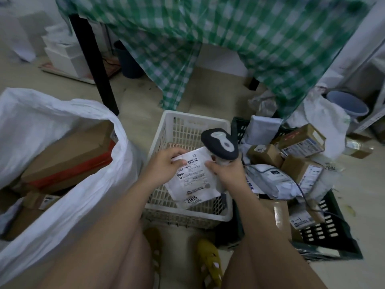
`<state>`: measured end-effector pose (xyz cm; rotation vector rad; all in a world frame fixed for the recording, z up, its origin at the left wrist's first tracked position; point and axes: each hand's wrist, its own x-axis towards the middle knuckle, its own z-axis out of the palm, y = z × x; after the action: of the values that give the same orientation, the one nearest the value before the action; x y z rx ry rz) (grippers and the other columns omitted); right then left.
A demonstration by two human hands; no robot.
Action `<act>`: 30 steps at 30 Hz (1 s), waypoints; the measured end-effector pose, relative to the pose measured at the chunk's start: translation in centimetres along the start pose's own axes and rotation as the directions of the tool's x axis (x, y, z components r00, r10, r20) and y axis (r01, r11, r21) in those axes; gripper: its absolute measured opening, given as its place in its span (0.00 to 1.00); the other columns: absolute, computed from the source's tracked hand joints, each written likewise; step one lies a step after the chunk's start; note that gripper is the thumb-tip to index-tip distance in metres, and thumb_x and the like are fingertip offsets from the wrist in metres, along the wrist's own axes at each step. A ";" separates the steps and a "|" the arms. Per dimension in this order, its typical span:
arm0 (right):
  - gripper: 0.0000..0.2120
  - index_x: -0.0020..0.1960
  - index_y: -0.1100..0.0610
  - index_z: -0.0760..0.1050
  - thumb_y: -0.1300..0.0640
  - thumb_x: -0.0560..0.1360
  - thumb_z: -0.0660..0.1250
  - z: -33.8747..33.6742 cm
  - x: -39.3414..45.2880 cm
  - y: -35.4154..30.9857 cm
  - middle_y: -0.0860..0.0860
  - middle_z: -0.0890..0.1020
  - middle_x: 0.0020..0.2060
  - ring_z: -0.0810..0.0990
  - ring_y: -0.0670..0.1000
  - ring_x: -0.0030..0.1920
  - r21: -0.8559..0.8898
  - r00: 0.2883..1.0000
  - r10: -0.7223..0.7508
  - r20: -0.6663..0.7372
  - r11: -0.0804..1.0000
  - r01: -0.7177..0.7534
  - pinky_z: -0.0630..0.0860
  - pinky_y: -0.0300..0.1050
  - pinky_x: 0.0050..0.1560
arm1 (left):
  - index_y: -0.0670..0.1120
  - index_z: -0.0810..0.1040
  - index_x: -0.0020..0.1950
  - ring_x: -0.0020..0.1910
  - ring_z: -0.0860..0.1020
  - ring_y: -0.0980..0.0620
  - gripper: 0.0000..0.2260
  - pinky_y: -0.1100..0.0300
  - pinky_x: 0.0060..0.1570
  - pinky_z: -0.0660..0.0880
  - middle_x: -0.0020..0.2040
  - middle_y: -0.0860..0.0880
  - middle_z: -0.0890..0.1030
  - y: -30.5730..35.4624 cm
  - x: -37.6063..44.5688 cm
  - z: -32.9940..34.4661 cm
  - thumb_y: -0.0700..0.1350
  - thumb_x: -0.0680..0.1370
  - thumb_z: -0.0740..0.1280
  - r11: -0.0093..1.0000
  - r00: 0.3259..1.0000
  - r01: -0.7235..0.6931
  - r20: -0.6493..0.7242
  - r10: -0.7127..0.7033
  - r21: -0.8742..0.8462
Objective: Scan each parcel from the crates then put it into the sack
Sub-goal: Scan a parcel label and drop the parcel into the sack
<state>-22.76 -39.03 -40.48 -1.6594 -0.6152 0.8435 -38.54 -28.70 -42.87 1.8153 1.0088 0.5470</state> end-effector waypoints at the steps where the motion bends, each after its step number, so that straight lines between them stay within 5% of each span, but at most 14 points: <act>1: 0.13 0.47 0.55 0.74 0.70 0.70 0.73 0.1 -0.1 0.0 0.43 0.78 0.39 0.76 0.37 0.37 0.018 1.000 -0.006 -0.012 1.000 0.006 0.76 0.29 0.36 | 0.60 0.78 0.48 0.51 0.80 0.55 0.11 0.50 0.57 0.77 0.50 0.58 0.82 0.0 -0.1 0.1 0.42 0.76 0.69 1.000 0.999 0.007 -0.043 -0.008 -0.010; 4: 0.14 0.50 0.53 0.74 0.66 0.71 0.74 0.5 0.1 0.1 0.47 0.80 0.44 0.79 0.47 0.44 0.067 0.995 0.013 -0.096 0.998 -0.007 0.77 0.41 0.51 | 0.50 0.75 0.64 0.60 0.74 0.54 0.15 0.54 0.62 0.72 0.60 0.54 0.76 0.1 0.0 -0.1 0.44 0.77 0.69 0.997 0.965 0.060 -0.254 -0.069 -0.041; 6: 0.14 0.52 0.57 0.77 0.64 0.69 0.76 0.4 0.5 0.3 0.52 0.83 0.49 0.81 0.52 0.49 0.113 0.987 0.057 -0.150 0.993 -0.040 0.78 0.50 0.56 | 0.47 0.70 0.68 0.60 0.73 0.54 0.21 0.54 0.61 0.72 0.61 0.54 0.75 -0.5 0.2 -0.4 0.44 0.77 0.70 0.968 0.948 0.160 -0.243 -0.206 -0.194; 10: 0.11 0.48 0.58 0.78 0.63 0.69 0.76 0.0 0.9 0.9 0.55 0.83 0.45 0.81 0.53 0.46 0.126 0.979 0.095 -0.182 0.989 -0.073 0.79 0.56 0.56 | 0.46 0.75 0.62 0.58 0.79 0.47 0.14 0.44 0.59 0.76 0.61 0.47 0.80 -1.3 0.2 -0.5 0.44 0.77 0.70 0.932 0.946 0.277 -0.107 -0.307 -0.234; 15: 0.29 0.68 0.58 0.71 0.52 0.70 0.76 -0.3 1.0 0.9 0.55 0.79 0.61 0.78 0.54 0.61 0.180 0.953 0.056 -0.296 0.984 -0.002 0.73 0.52 0.66 | 0.49 0.79 0.55 0.53 0.81 0.47 0.07 0.46 0.57 0.77 0.55 0.48 0.82 -0.8 0.2 -0.5 0.41 0.78 0.68 0.939 0.934 0.217 -0.221 -0.279 -0.267; 17: 0.25 0.63 0.59 0.75 0.51 0.70 0.75 -0.9 0.6 0.9 0.57 0.82 0.54 0.82 0.53 0.51 0.170 0.968 0.054 -0.247 0.985 -0.012 0.80 0.46 0.54 | 0.49 0.79 0.53 0.51 0.81 0.47 0.07 0.47 0.56 0.77 0.53 0.48 0.82 -0.7 0.3 -0.5 0.40 0.78 0.68 0.924 0.919 0.217 -0.254 -0.303 -0.315; 20: 0.07 0.43 0.60 0.77 0.57 0.74 0.71 -1.2 -1.2 0.8 0.55 0.79 0.32 0.77 0.49 0.31 0.057 0.998 0.030 -0.060 0.998 -0.027 0.76 0.39 0.32 | 0.47 0.80 0.55 0.50 0.82 0.47 0.07 0.48 0.54 0.78 0.53 0.46 0.83 -0.4 0.4 -0.5 0.40 0.77 0.68 0.922 0.916 0.220 -0.257 -0.307 -0.318; 24: 0.12 0.34 0.59 0.75 0.56 0.74 0.71 -1.1 -2.9 1.0 0.57 0.77 0.27 0.75 0.51 0.28 -0.100 0.998 -0.008 0.069 0.995 0.014 0.74 0.46 0.34 | 0.51 0.80 0.50 0.49 0.82 0.49 0.06 0.46 0.54 0.79 0.49 0.50 0.83 -0.6 0.6 -0.2 0.40 0.77 0.69 0.913 0.917 0.224 -0.243 -0.316 -0.342; 30: 0.14 0.32 0.61 0.74 0.58 0.73 0.71 -1.4 -3.3 1.2 0.55 0.76 0.24 0.74 0.50 0.26 -0.160 0.997 -0.019 0.076 0.987 0.031 0.74 0.45 0.33 | 0.54 0.78 0.47 0.47 0.82 0.50 0.08 0.47 0.53 0.79 0.46 0.52 0.83 -0.4 0.5 0.0 0.40 0.78 0.68 0.899 0.923 0.214 -0.221 -0.314 -0.382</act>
<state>-23.69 -42.74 -40.75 -1.7674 -0.7716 0.8591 -38.39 -28.25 -43.25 1.2785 1.2386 0.7719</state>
